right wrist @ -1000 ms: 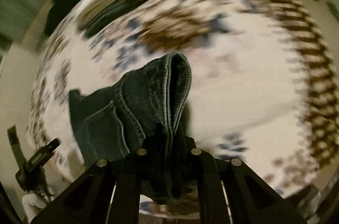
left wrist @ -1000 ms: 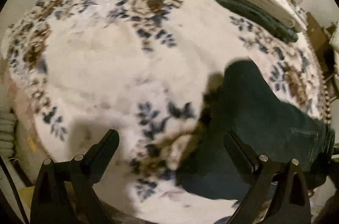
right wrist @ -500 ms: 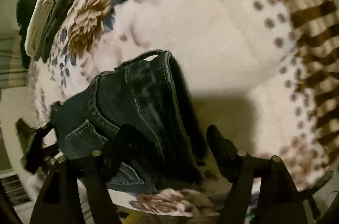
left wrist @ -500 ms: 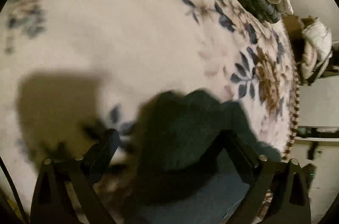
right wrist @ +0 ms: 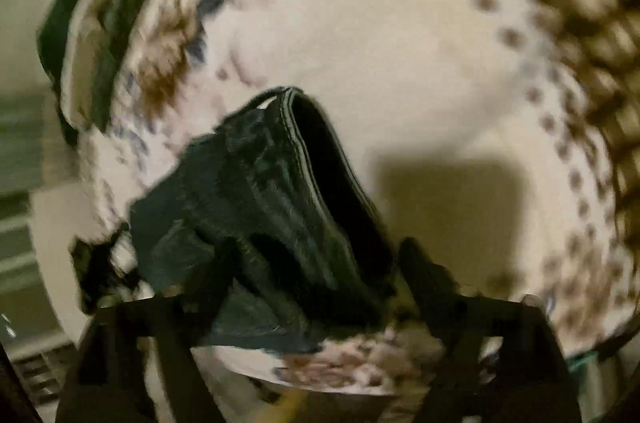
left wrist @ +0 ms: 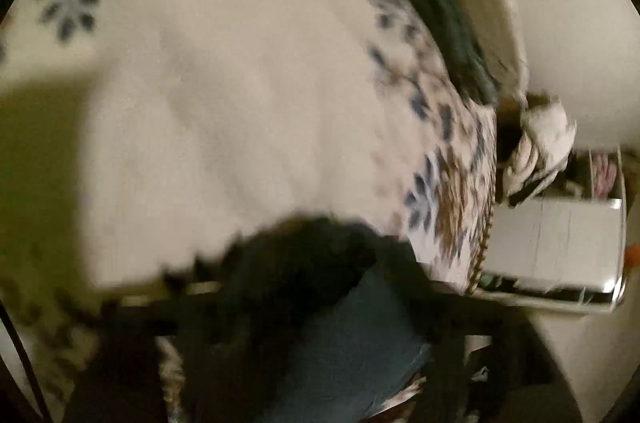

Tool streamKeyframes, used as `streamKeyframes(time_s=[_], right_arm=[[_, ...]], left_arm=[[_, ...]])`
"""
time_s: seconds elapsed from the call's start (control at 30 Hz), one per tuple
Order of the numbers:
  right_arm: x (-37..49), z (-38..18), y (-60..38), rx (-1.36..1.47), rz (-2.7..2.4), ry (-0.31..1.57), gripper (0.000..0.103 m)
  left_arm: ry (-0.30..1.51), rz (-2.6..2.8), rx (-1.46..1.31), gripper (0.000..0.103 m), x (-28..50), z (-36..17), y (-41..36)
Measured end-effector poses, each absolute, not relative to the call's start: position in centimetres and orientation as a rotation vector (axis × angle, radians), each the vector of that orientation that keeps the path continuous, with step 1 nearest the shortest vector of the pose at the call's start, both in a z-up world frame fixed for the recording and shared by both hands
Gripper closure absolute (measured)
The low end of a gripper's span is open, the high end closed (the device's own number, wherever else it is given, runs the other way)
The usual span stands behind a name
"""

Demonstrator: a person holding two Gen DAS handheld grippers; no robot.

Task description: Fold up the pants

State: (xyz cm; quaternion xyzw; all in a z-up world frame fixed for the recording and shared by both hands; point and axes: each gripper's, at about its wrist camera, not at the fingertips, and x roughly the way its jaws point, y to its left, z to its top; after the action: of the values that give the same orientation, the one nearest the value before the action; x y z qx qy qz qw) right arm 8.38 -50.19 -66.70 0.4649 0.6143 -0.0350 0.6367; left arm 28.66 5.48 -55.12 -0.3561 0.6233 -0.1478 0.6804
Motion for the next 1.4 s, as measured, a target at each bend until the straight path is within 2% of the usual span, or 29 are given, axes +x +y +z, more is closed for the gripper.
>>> streamKeyframes(time_s=[0.03,0.17,0.3,0.33,0.37,0.43,0.53,0.63,0.77,0.8,0.83,0.9,0.93,0.97,1.0,1.07,1.13,1.27,1.4], right_arm=[[7.4,-66.7,-50.2,1.106,-0.083,1.389,0.018],[3.1,-68.9,-48.3,1.305,-0.078,1.360,0.018],[3.8,-73.6,-43.9,1.413,0.026,1.297,0.017],[4.4,-74.1,-43.2,1.416,0.025,1.281,0.006],[5.2,-74.2,-42.7,1.428,0.037,1.217,0.000],[6.2,-73.6,-42.1,1.482,0.067,1.119,0.002],[7.7,-71.5,-41.6,1.480,0.124,1.014,0.002],[8.3,-73.5,-40.4,1.387,0.067,1.156,0.006],[8.9,-74.0,-39.6,1.465,0.075,1.083,0.005],[9.6,-74.0,-38.8,1.493,0.092,1.076,0.005],[10.3,-73.8,-38.0,1.485,0.096,1.081,0.005],[11.2,-73.4,-37.0,1.413,0.080,1.091,0.007],[11.5,-73.3,-36.5,1.372,0.057,1.105,0.019],[11.4,-73.4,-36.4,1.362,0.038,1.114,0.028],[11.2,-73.2,-36.2,1.361,0.017,1.109,0.032],[11.2,-72.2,-35.7,1.340,-0.010,1.101,0.047],[11.1,-71.0,-35.4,1.329,-0.034,1.093,0.054],[10.6,-67.0,-35.3,1.297,-0.052,1.064,0.059],[10.7,-63.1,-34.5,1.283,-0.052,1.026,0.060]], left_arm=[[1.398,-0.345,-0.781,0.014,28.0,-54.7,5.2],[1.445,-0.392,-0.686,0.014,23.9,-55.2,3.6],[1.474,-0.446,-0.776,0.014,21.3,-58.5,2.3],[1.466,-0.452,-0.784,0.012,21.3,-58.8,2.4],[1.448,-0.466,-0.788,0.005,21.2,-59.1,2.0],[1.427,-0.479,-0.786,0.001,21.3,-59.2,1.6],[1.427,-0.482,-0.771,0.000,21.7,-59.2,1.0],[1.423,-0.498,-0.766,0.000,21.9,-59.2,1.2],[1.408,-0.495,-0.747,0.001,21.8,-59.0,1.4],[1.393,-0.506,-0.737,0.004,21.6,-58.6,1.3],[1.385,-0.500,-0.710,0.012,21.7,-58.3,0.9],[1.360,-0.493,-0.692,0.036,21.7,-57.6,1.1],[1.357,-0.482,-0.702,0.051,21.6,-57.6,1.7],[1.362,-0.483,-0.718,0.058,21.6,-57.6,1.9],[1.359,-0.490,-0.729,0.060,21.6,-57.6,2.1],[1.356,-0.497,-0.698,0.065,21.3,-56.7,1.8],[1.344,-0.507,-0.687,0.068,21.2,-55.4,1.5],[1.308,-0.548,-0.693,0.071,20.4,-51.8,2.1],[1.277,-0.601,-0.703,0.071,20.5,-48.1,3.0]])
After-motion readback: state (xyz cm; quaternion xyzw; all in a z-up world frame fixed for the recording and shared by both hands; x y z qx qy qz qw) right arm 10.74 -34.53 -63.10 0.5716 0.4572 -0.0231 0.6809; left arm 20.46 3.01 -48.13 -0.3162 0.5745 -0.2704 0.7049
